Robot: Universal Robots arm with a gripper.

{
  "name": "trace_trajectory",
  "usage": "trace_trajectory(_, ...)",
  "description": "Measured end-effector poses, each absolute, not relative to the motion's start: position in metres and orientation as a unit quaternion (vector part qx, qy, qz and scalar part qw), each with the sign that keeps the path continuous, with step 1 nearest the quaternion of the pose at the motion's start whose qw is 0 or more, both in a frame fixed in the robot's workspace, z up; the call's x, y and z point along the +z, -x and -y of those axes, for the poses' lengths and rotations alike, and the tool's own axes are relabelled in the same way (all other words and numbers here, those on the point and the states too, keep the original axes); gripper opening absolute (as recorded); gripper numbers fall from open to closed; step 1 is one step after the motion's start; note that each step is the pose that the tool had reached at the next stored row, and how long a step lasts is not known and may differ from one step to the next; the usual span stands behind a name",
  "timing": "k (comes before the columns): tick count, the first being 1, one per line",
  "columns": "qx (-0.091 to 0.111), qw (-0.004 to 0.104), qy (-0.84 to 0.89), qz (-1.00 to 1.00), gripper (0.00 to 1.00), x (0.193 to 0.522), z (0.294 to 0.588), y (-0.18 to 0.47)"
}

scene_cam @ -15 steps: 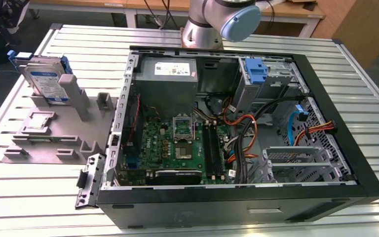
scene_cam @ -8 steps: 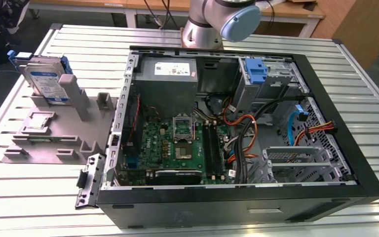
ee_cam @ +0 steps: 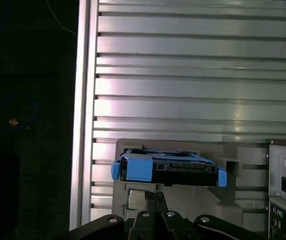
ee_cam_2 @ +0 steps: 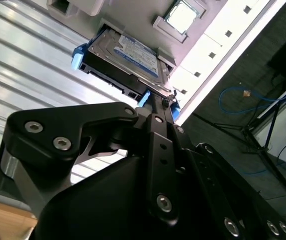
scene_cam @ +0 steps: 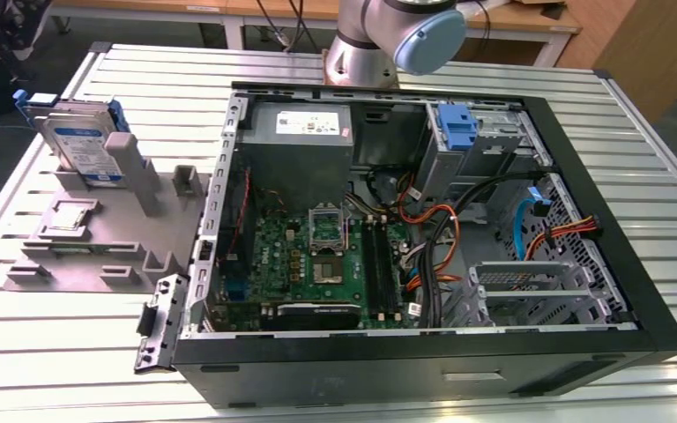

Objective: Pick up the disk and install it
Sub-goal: 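Pick up the disk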

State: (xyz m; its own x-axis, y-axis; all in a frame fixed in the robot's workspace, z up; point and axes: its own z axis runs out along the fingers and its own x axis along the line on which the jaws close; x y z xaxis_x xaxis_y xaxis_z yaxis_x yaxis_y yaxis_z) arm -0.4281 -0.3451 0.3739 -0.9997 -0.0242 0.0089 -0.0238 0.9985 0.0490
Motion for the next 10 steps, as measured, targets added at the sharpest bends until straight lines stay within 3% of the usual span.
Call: trace_trajectory(10, -0.024, 0.006, -0.044, 0.999, 0.10, 0.3739, 0.3451, 0.4281)
